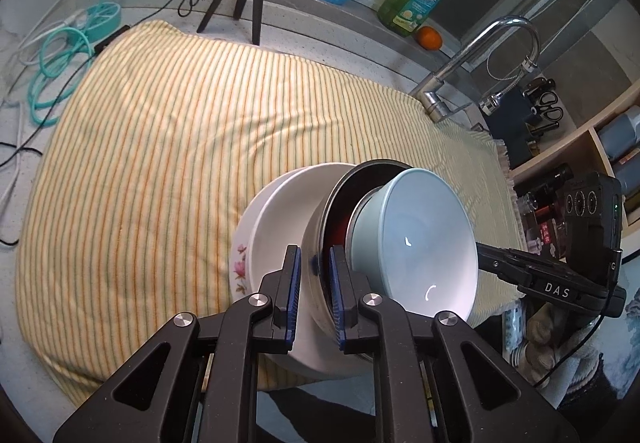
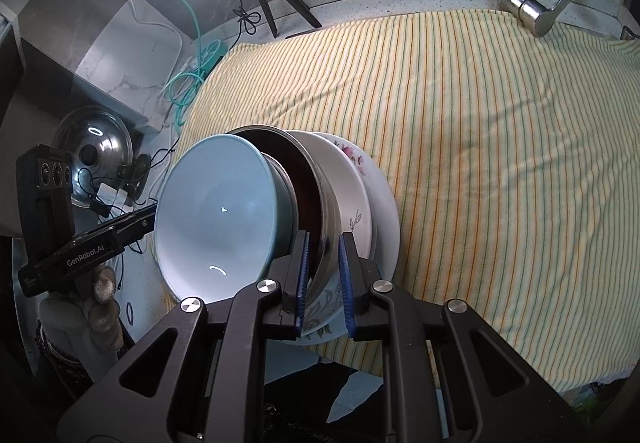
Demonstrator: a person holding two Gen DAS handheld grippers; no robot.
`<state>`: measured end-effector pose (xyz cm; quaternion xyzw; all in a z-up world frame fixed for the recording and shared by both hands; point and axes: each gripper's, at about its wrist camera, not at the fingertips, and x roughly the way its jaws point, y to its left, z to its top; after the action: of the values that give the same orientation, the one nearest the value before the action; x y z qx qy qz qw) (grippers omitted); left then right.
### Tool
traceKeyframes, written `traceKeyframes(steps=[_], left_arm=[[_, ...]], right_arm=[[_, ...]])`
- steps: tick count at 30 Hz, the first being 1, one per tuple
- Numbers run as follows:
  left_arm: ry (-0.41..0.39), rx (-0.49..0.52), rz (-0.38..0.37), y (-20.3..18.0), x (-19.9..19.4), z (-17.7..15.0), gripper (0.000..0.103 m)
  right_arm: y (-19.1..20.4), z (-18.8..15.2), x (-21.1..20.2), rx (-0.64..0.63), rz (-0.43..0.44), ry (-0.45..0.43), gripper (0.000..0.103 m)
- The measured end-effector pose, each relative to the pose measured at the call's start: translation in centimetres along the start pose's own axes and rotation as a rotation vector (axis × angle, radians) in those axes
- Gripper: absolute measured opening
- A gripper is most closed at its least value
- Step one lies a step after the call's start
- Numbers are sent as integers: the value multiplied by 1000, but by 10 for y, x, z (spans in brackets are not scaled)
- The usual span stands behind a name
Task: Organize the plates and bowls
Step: 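Lower the nested bowl stack onto the plate stack with the left tool, then open the left tool and pull it back from the bowls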
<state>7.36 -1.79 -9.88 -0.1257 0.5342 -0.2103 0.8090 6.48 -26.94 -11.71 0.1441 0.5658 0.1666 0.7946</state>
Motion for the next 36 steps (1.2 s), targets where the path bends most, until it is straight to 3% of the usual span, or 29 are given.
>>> traceKeyframes(steps=[3, 7, 12, 14, 17, 20, 25, 28, 31, 33, 36], left_arm=[[-8, 1, 13, 0, -1, -1, 13], [-31, 9, 34, -2, -6, -5, 15], [-69, 52, 93, -11, -15, -10, 15], [-95, 58, 113, -12, -21, -13, 16], [-139, 67, 138, -14, -32, -16, 33], [-178, 80, 160, -18, -42, -19, 33], [-210, 101, 182, -25, -52, -28, 45], [-219, 108, 191, -34, -53, -35, 63], [-235, 129, 201, -43, -55, -42, 67], [-237, 135, 207, -49, -55, -46, 78], [-246, 140, 220, -57, -56, -50, 79]], right_arm=[[0, -1, -3, -9, -5, -7, 16], [0, -2, -10, -28, -17, -25, 32], [2, -4, -22, -65, -38, -62, 36], [5, -4, -29, -81, -53, -86, 49], [6, -6, -39, -107, -72, -120, 52], [9, -9, -47, -128, -83, -141, 54], [16, -16, -58, -156, -97, -175, 58], [18, -21, -63, -162, -98, -189, 59], [19, -29, -68, -177, -110, -205, 73], [19, -33, -71, -177, -109, -215, 74], [18, -38, -74, -179, -112, -220, 74]])
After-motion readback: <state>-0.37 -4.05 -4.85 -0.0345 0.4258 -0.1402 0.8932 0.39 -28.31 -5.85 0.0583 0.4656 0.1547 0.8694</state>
